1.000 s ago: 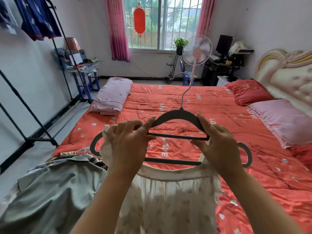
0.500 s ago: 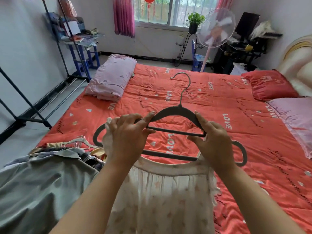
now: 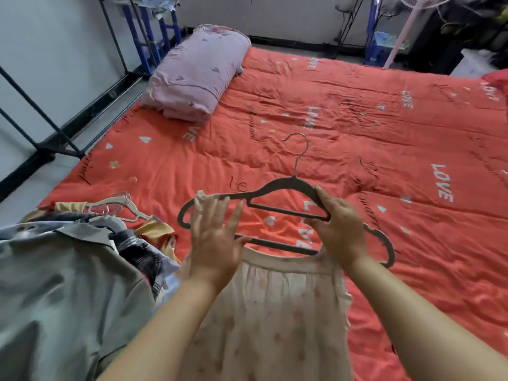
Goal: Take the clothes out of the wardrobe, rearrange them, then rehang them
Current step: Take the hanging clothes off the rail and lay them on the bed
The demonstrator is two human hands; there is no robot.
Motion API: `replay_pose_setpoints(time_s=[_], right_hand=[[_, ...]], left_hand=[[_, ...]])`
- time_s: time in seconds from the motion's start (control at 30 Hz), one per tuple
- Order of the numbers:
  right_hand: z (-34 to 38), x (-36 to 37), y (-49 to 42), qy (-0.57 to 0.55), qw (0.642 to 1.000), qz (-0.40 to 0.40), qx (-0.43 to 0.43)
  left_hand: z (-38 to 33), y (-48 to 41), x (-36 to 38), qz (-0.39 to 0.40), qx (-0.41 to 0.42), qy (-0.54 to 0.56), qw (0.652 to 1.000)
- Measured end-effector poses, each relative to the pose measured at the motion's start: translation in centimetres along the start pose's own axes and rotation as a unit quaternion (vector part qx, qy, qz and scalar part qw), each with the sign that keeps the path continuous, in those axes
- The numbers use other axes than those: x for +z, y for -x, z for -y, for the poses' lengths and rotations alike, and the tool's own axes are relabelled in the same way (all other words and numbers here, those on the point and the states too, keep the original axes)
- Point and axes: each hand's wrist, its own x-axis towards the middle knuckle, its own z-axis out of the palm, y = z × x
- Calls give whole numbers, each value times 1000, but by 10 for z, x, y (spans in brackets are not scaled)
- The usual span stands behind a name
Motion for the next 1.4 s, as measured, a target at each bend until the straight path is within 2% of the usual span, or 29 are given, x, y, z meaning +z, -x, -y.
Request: replay_pose_setpoints(time_s=[0.07, 0.2, 0.33, 0.43, 0.7, 0.97, 1.07, 1.23, 1.4], right_hand=[[-23, 38, -3, -2, 1000, 22, 18], [-64, 110, 0, 22, 996, 74, 54], [-97, 164, 25, 112, 978, 166, 65], [-103, 181, 57, 120, 968, 214, 58], [-66, 158, 109, 96, 976, 193, 10], [35, 98, 103, 72, 973, 218, -14], [80, 84, 95, 39, 972, 230, -27], [139, 89, 103, 34, 968, 240, -58], [191, 123, 108, 32, 967, 244, -65]], left_hand=[[18, 22, 38, 46, -8, -12, 999], [50, 59, 104, 193, -53, -69, 977], [74, 80, 146, 276, -84, -74, 955], [78, 90, 162, 313, -125, -64, 939], [67, 89, 122, 281, -138, -49, 948], [56, 88, 0, 163, -89, -27, 982], [60, 91, -52, 177, -127, -55, 974], [106, 116, -109, 108, -124, -87, 983], [179, 128, -142, 108, -131, -111, 979]])
